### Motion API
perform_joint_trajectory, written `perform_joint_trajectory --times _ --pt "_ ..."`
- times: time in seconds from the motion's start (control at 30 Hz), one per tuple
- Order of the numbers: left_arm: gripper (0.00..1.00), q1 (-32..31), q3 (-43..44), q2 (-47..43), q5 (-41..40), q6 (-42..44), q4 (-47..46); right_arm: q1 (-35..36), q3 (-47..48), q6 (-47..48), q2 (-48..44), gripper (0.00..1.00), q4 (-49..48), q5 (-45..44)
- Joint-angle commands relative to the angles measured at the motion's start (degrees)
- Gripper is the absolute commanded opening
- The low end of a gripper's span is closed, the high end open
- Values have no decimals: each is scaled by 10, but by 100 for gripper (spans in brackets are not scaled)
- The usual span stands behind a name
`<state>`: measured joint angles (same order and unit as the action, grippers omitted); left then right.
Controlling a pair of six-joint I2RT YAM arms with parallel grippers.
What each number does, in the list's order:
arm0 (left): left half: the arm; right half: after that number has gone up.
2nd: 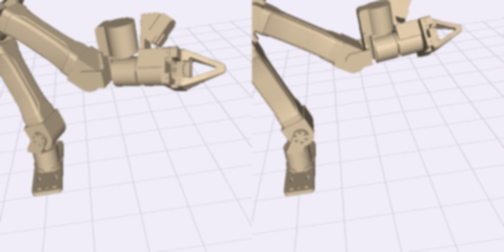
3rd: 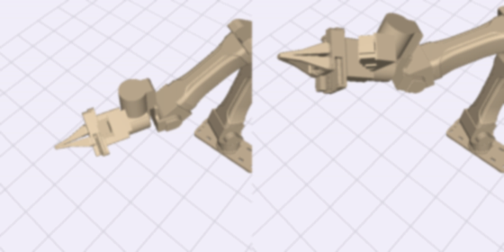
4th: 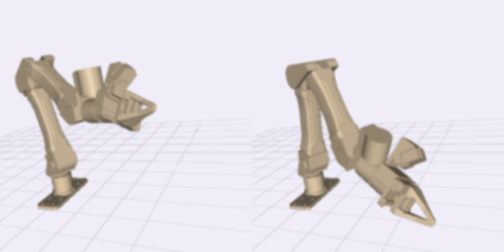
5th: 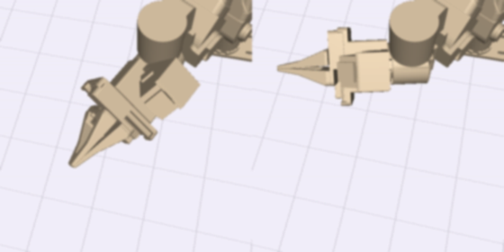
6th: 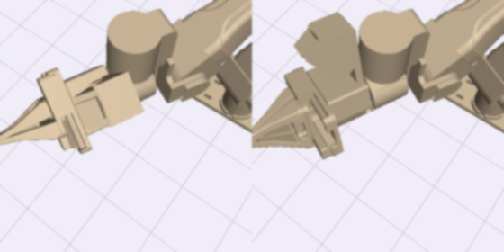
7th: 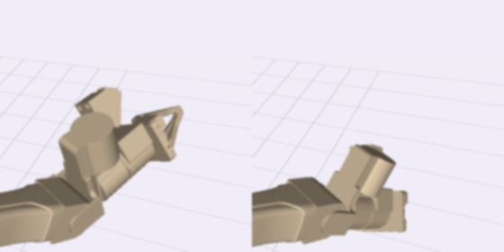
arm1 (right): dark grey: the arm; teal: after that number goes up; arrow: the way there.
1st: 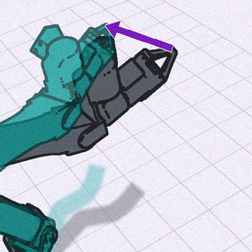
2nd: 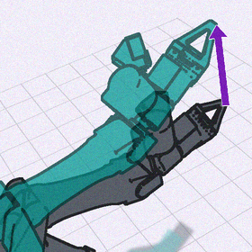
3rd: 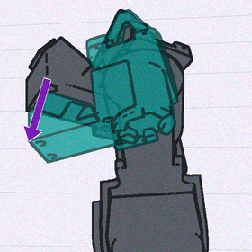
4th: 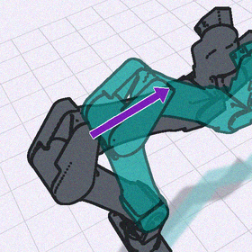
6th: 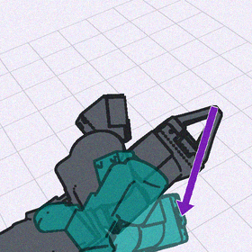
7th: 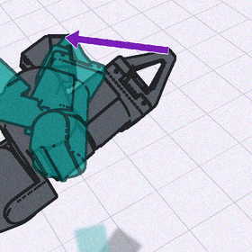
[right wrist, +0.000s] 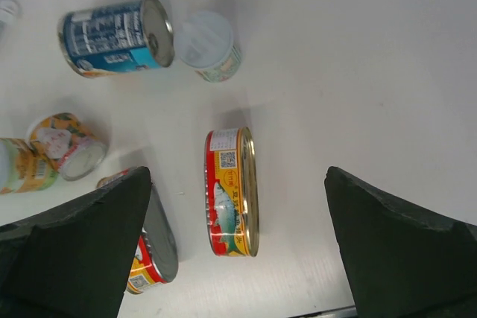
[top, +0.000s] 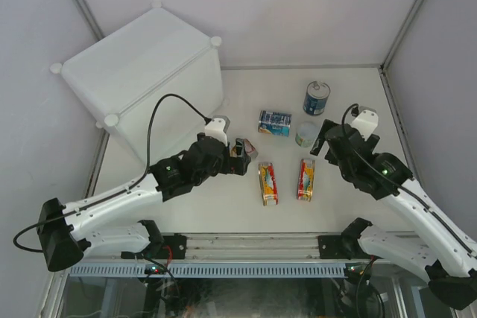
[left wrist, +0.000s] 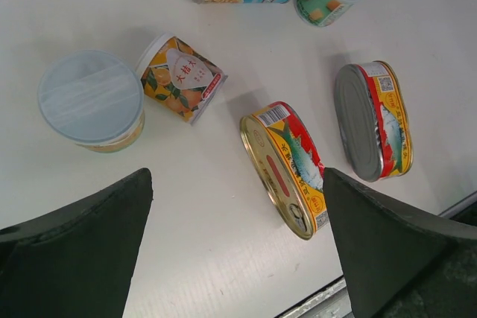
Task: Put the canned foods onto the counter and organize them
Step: Move the canned food to the center of the board.
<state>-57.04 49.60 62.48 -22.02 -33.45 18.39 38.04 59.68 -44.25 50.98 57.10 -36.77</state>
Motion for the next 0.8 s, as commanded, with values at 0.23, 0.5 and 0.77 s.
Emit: perform_joint_trajectory --times 0.23,0.5,0.77 --pt "100 32 34 -3 66 6 -23 -5 -21 85 -75 99 -131 4" --pt "100 33 61 -20 50 68 17 -39 -22 105 -86 96 -160 50" --pt "100 34 162 32 37 154 100 -85 3 82 -63 93 -119 116"
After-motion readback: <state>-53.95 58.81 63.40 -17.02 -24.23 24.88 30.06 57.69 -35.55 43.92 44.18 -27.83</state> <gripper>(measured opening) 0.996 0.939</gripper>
